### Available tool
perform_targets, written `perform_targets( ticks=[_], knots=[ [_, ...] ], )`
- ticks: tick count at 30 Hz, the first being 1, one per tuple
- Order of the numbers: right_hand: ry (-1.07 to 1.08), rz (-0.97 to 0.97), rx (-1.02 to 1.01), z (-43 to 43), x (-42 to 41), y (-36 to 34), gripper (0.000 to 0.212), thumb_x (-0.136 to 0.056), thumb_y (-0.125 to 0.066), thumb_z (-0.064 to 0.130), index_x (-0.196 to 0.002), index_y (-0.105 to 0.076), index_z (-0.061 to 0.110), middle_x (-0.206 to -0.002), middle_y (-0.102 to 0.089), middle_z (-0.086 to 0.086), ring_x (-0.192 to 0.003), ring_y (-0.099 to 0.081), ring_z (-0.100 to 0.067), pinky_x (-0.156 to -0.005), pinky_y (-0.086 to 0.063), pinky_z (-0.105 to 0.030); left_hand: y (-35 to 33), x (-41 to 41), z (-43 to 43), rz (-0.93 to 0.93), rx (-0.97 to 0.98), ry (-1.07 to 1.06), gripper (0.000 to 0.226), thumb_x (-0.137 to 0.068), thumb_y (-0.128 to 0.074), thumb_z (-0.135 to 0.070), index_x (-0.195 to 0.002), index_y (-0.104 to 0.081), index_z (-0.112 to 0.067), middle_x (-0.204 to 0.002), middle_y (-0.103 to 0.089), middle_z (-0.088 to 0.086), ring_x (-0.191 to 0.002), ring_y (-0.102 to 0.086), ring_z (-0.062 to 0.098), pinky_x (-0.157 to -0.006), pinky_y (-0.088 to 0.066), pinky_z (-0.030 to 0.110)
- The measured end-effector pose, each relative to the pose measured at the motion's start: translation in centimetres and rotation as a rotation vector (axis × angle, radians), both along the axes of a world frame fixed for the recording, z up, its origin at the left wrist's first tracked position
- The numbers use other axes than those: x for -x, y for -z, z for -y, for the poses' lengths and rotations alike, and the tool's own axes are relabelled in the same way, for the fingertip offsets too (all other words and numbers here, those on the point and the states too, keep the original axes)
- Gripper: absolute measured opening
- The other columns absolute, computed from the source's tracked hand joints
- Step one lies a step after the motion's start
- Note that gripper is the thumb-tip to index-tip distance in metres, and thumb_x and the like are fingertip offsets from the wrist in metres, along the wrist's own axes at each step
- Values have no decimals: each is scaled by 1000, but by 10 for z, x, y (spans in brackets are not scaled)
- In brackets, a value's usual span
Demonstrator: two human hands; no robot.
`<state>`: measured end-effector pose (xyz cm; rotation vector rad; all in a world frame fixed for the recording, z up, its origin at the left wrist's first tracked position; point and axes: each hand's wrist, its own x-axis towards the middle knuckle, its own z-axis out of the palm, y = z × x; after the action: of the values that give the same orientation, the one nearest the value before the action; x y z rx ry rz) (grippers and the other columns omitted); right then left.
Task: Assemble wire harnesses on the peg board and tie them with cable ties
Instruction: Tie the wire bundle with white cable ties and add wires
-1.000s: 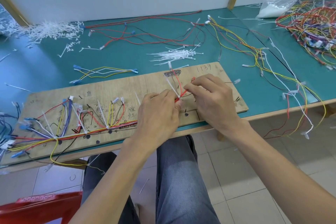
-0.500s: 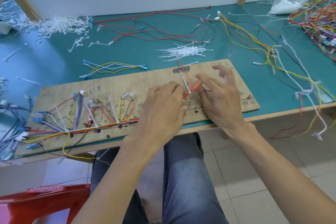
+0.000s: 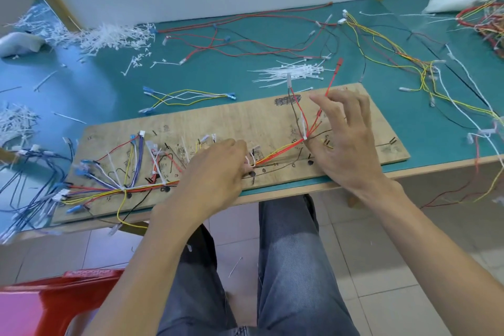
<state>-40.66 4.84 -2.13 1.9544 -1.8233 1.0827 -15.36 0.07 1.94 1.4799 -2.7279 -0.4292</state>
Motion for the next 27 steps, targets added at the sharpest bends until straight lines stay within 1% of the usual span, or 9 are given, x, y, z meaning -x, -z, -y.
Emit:
perform_targets(
  ticks=[2,5,7,10,13,17,21,24,27],
  knots=[
    [21,11,-15,-1,0,0,65,-84,-78,21,-144,-54,12,-135,-50,-17,-122,-46,-35,-108,-41,-48,2,-3,1,-66,-44,-17,9,-106,-55,-27,-110,-60,-20,-109,-63,-3,-103,-59,23,-88,-51,45],
    [47,-9,13,0,-2,1,59,-90,-79,34,-139,-56,11,-131,-48,-20,-119,-46,-34,-106,-42,-50,-3,-13,1,-358,-126,-129,8,-107,-53,-18,-102,-58,-22,-89,-59,-12,-84,-54,1,-71,-42,13],
    [67,-3,48,0,-2,2,60,-90,-80,39,-138,-57,12,-128,-47,-20,-119,-45,-34,-102,-43,-51,-10,-20,0,-536,-102,-168,12,-105,-57,-12,-99,-58,-22,-83,-57,-12,-77,-52,-6,-65,-37,9],
    [87,86,162,-6,3,2,61,-82,-86,37,-130,-56,14,-117,-47,-17,-109,-45,-31,-93,-43,-47,-13,-27,-6,-473,70,-116,3,-104,-61,-20,-104,-59,-20,-99,-59,-6,-95,-51,8,-83,-40,23],
    [-30,82,306,-21,-4,4,40,-83,-88,20,-97,-52,12,-85,-50,-7,-81,-44,-21,-71,-40,-42,-5,-36,-18,-366,291,-98,13,-104,-57,-22,-115,-60,-16,-113,-62,0,-109,-50,26,-94,-42,44],
    [185,270,142,-29,-36,2,42,-86,-85,26,-71,-46,18,-58,-51,3,-57,-44,-18,-61,-36,-33,2,-69,-25,-286,461,-113,32,-97,-60,-40,-124,-56,-23,-120,-60,-5,-121,-51,28,-101,-33,42],
    [87,386,104,-13,-62,-22,29,-88,-81,32,-72,-62,17,-82,-76,2,-88,-73,-17,-79,-57,-37,12,-95,-27,-243,473,-113,22,-91,-63,-42,-108,-66,-28,-120,-66,-11,-132,-52,24,-108,-31,47],
    [-159,191,-130,-7,-88,-23,14,-95,-76,27,-91,-78,15,-100,-77,1,-104,-63,-23,-95,-51,-39,19,-103,-26,-197,491,-101,18,-93,-61,-40,-109,-67,-33,-126,-66,-15,-141,-47,22,-114,-24,48],
    [-175,179,-333,-3,-95,-11,10,-99,-70,29,-98,-79,24,-97,-75,13,-98,-58,-18,-93,-47,-39,25,-101,-22,-234,426,-111,18,-96,-56,-39,-112,-64,-37,-126,-65,-16,-135,-51,20,-115,-28,55]
  ],
)
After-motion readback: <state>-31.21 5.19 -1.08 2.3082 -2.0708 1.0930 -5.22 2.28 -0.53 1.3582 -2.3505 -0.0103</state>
